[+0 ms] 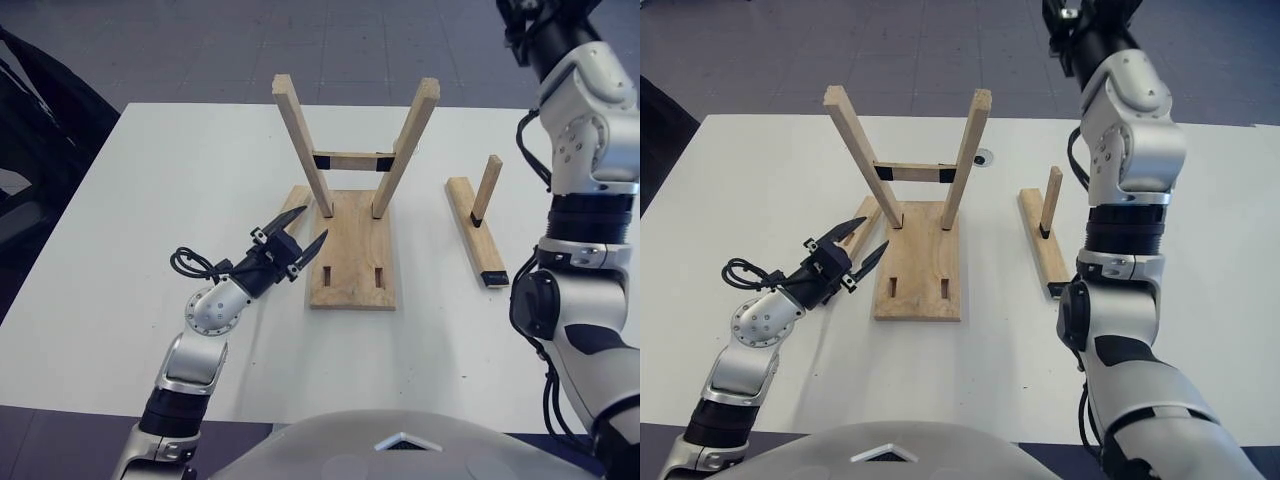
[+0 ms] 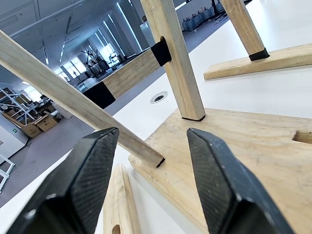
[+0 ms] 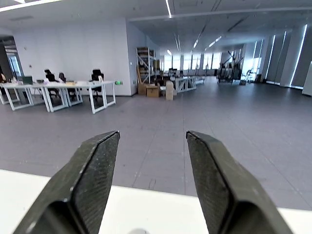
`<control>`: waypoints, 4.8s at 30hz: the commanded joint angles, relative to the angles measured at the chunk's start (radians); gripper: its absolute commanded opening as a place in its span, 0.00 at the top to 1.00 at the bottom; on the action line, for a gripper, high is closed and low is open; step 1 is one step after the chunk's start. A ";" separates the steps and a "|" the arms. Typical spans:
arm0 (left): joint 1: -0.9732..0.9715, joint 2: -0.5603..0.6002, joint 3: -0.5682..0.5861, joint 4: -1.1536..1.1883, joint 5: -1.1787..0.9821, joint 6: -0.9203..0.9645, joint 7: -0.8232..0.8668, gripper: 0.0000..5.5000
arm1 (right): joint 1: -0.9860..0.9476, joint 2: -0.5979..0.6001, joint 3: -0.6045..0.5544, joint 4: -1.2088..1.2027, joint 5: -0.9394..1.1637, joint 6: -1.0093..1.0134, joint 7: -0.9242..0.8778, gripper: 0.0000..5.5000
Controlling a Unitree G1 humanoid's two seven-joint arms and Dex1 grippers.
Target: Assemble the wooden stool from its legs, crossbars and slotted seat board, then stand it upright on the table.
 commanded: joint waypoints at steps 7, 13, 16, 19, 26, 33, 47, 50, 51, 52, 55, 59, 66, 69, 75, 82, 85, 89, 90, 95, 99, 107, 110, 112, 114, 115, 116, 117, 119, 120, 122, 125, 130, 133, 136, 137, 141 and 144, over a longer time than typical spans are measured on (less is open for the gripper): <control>0.008 0.008 -0.001 -0.008 0.006 0.009 -0.002 0.53 | 0.206 -0.012 -0.025 0.180 -0.014 0.098 -0.013 0.54; -0.002 0.009 -0.002 -0.004 0.006 0.009 -0.003 0.53 | 0.095 0.009 -0.090 -0.197 0.115 0.231 -0.043 0.54; -0.002 0.009 0.000 -0.003 0.007 0.009 -0.002 0.53 | 0.053 -0.023 -0.138 -0.343 0.152 0.307 -0.079 0.54; 0.000 0.009 0.002 -0.002 0.006 0.007 0.000 0.53 | 0.074 -0.073 -0.188 -0.474 0.173 0.393 -0.100 0.54; 0.040 0.008 0.006 -0.019 0.011 0.000 0.013 0.53 | 0.596 -0.049 -0.237 -0.950 0.231 0.493 -0.070 0.54; 0.041 0.012 0.005 -0.016 0.010 -0.002 0.009 0.53 | 1.155 0.007 -0.164 -0.943 0.157 0.301 0.041 0.54; 0.025 0.005 -0.004 -0.008 0.011 0.004 0.008 0.53 | 1.105 -0.046 0.006 -0.683 0.005 0.165 0.078 0.33; 0.017 0.008 -0.001 0.001 0.008 0.001 0.005 0.53 | 1.063 -0.031 0.028 -0.626 -0.025 0.131 0.061 0.38; 0.015 0.008 0.000 0.004 0.007 0.000 0.005 0.53 | 1.056 -0.029 0.038 -0.613 -0.039 0.117 0.054 0.42; 0.012 0.009 0.000 0.006 0.006 -0.001 0.004 0.53 | 1.052 -0.026 0.046 -0.605 -0.053 0.105 0.045 0.45; 0.010 0.009 0.002 0.007 0.005 -0.001 0.005 0.53 | 1.036 -0.005 0.055 -0.583 -0.075 0.082 0.017 0.55; -0.013 0.010 0.009 0.010 -0.001 0.006 0.002 0.53 | 0.882 0.028 -0.034 -0.598 0.000 0.084 -0.005 0.63; -0.188 -0.044 0.205 -0.077 -0.476 0.331 -0.020 0.53 | 0.332 -0.013 -0.215 -0.599 0.349 0.197 0.048 0.63; -0.291 0.019 0.349 -0.160 -1.051 0.651 0.006 0.53 | 0.195 -0.057 -0.237 -0.574 0.597 0.317 0.192 0.63; -0.377 0.158 0.381 -0.162 -1.798 0.830 0.147 0.36 | 0.133 -0.090 -0.181 -0.511 0.922 0.517 0.456 0.63; -0.503 0.063 0.386 -0.097 -2.044 0.905 0.336 0.13 | 0.077 -0.086 -0.083 -0.470 1.062 0.623 0.629 0.63; -0.502 0.050 0.389 -0.116 -2.044 0.938 0.368 0.12 | 0.086 -0.067 -0.041 -0.488 1.085 0.621 0.622 0.63; -0.462 0.062 0.390 -0.166 -2.044 0.970 0.343 0.12 | 0.090 -0.049 -0.028 -0.504 1.125 0.607 0.583 0.63; -0.446 0.070 0.393 -0.181 -2.044 0.975 0.331 0.12 | 0.088 -0.045 -0.027 -0.502 1.128 0.601 0.572 0.63; -0.397 0.094 0.397 -0.208 -2.044 0.967 0.310 0.12 | 0.091 -0.034 -0.017 -0.488 1.121 0.574 0.530 0.63; -0.395 0.088 0.402 -0.213 -2.044 0.944 0.316 0.12 | 0.099 -0.039 -0.007 -0.499 1.127 0.569 0.523 0.63; -0.390 0.087 0.406 -0.221 -2.044 0.932 0.310 0.12 | 0.096 -0.046 -0.007 -0.495 1.127 0.567 0.516 0.63; -0.388 0.087 0.407 -0.217 -2.044 0.932 0.309 0.12 | 0.097 -0.046 -0.004 -0.498 1.126 0.567 0.517 0.63; -0.389 0.083 0.408 -0.214 -2.044 0.931 0.306 0.12 | 0.097 -0.046 -0.001 -0.497 1.122 0.567 0.519 0.63; -0.393 0.080 0.410 -0.212 -2.044 0.929 0.303 0.12 | 0.096 -0.046 0.003 -0.496 1.117 0.567 0.519 0.63; -0.396 0.080 0.410 -0.211 -2.044 0.929 0.303 0.12 | 0.095 -0.047 0.004 -0.495 1.116 0.567 0.519 0.63; -0.399 0.079 0.411 -0.210 -2.044 0.928 0.304 0.12 | 0.094 -0.047 0.005 -0.494 1.115 0.566 0.519 0.63; -0.402 0.078 0.410 -0.209 -2.044 0.927 0.306 0.12 | 0.093 -0.047 0.006 -0.493 1.115 0.566 0.520 0.63; -0.409 0.075 0.408 -0.207 -2.044 0.925 0.310 0.12 | 0.092 -0.048 0.007 -0.490 1.114 0.567 0.521 0.63; -0.412 0.073 0.407 -0.207 -2.044 0.924 0.312 0.12 | 0.091 -0.048 0.007 -0.489 1.113 0.566 0.522 0.63; -0.416 0.070 0.405 -0.207 -2.044 0.922 0.316 0.12 | 0.091 -0.048 0.008 -0.489 1.113 0.565 0.522 0.63; -0.419 0.066 0.403 -0.209 -2.044 0.920 0.321 0.12 | 0.093 -0.049 0.010 -0.491 1.112 0.564 0.522 0.63; -0.430 0.062 0.408 -0.207 -2.044 0.915 0.326 0.12 | 0.104 -0.050 0.020 -0.497 1.105 0.564 0.524 0.63; -0.450 0.066 0.414 -0.194 -2.044 0.914 0.329 0.12 | 0.137 -0.043 0.041 -0.511 1.094 0.565 0.524 0.63; -0.454 0.069 0.417 -0.188 -2.044 0.919 0.330 0.12 | 0.142 -0.046 0.046 -0.511 1.090 0.558 0.532 0.63; -0.454 0.069 0.418 -0.186 -2.044 0.921 0.329 0.12 | 0.135 -0.050 0.042 -0.507 1.086 0.553 0.535 0.63; -0.450 0.069 0.417 -0.184 -2.044 0.926 0.329 0.12 | 0.070 -0.081 0.000 -0.467 1.072 0.523 0.547 0.63; -0.441 0.066 0.416 -0.192 -2.044 0.923 0.330 0.12 | 0.073 -0.089 0.008 -0.464 1.066 0.518 0.557 0.63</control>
